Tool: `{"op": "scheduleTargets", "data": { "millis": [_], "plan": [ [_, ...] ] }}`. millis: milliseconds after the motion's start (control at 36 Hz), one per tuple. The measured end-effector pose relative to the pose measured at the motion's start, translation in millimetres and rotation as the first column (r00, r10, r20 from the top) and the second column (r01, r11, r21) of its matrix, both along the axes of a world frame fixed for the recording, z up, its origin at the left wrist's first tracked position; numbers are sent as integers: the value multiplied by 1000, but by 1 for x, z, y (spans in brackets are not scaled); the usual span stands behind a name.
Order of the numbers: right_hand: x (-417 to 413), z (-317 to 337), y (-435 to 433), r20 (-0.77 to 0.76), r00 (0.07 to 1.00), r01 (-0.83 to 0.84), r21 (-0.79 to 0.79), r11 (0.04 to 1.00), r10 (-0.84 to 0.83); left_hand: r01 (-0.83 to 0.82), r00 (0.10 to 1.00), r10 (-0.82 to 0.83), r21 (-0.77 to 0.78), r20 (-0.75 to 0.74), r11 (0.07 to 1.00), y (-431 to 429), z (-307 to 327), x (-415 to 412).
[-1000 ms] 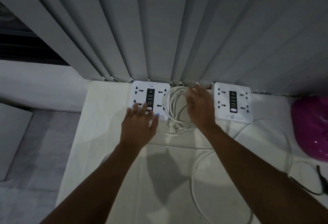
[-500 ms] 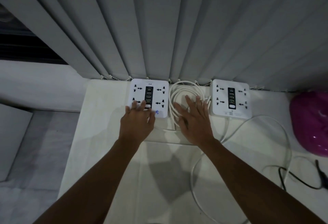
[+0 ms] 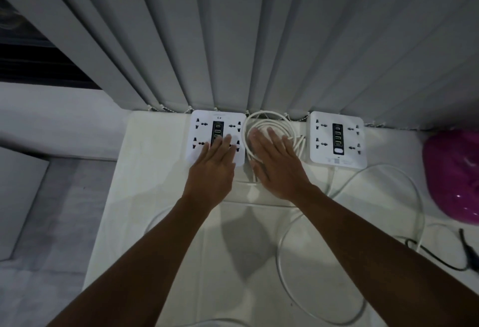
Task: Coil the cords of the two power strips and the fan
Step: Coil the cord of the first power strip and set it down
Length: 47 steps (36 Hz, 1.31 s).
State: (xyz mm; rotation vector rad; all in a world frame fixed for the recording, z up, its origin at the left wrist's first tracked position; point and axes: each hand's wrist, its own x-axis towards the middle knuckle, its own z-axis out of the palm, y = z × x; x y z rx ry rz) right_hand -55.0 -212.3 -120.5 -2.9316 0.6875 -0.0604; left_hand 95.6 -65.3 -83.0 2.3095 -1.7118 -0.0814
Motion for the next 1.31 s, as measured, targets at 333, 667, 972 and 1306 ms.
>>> {"op": "scheduleTargets", "data": {
  "millis": [333,667,972,1306],
  "plan": [
    [-5,7,2,-37,999,-4,108,994,8,-26,998,41,307,-40,951,-12,-2,-7],
    [-22,6,-4,51,988,-150,88,985,146,-24,991,-38,451,128,892,-27,7,-11],
    [-17,8,-13,-27,980,-196,99,976,199,-4,995,-42,450,93,893,-24,3,-11],
    [-93,59,-9,447,831,163,374,913,-332,138,990,-137,79,-25,987,2,21,-58]
  ]
}}
